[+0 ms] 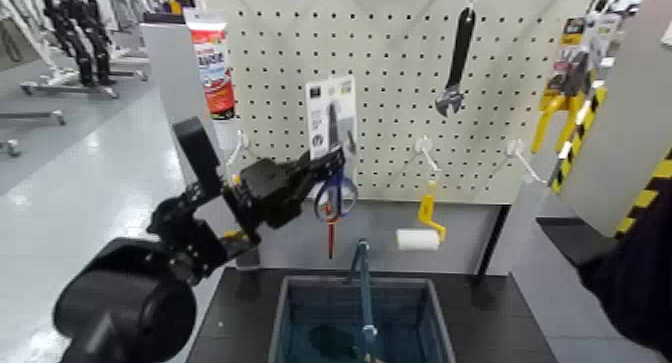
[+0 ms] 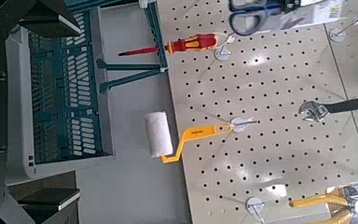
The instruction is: Put the blue scissors into the crate.
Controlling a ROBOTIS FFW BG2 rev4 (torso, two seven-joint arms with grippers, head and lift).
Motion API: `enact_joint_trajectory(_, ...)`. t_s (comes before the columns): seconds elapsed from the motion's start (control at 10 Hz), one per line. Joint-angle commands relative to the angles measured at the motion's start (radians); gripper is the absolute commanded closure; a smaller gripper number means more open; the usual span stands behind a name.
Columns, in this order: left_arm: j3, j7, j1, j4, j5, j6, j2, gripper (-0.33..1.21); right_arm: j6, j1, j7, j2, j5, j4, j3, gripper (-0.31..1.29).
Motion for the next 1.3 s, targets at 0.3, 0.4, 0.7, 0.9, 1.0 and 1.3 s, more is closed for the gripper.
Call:
enact_joint_trajectory(0.3,0.033,-0.037,0.078,0.106,0.014,0.067,-0.011,1.18,0.000,-0.003,0.000,0.000,0.000,0.001,0.000,0.10)
enact_joint_trajectory(0.4,0.030,-0.043,0.090,0.129,0.012,0.067,-0.012,1.18,0.000,-0.003,0.000,-0.002,0.000,0.001,0.000,0.10)
enact_joint_trajectory(0.7,0.005,-0.053,0.098,0.222,0.006,0.065,-0.011,1.18,0.000,-0.003,0.000,-0.002,0.000,0.003,-0.001,0.10)
enact_joint_trajectory(0.9,-0.021,-0.066,0.092,0.298,-0.005,0.061,-0.009,1.18,0.000,-0.003,0.000,-0.002,0.000,0.005,0.000,0.10)
enact_joint_trajectory(1.0,-0.024,-0.069,0.092,0.323,-0.020,0.053,-0.009,1.18,-0.002,-0.005,0.001,-0.002,0.000,0.006,-0.001,0.09)
enact_joint_trajectory(1.3,-0.035,-0.077,0.092,0.364,-0.062,0.052,-0.009,1.18,-0.002,-0.005,0.003,0.000,0.000,0.006,-0.001,0.10)
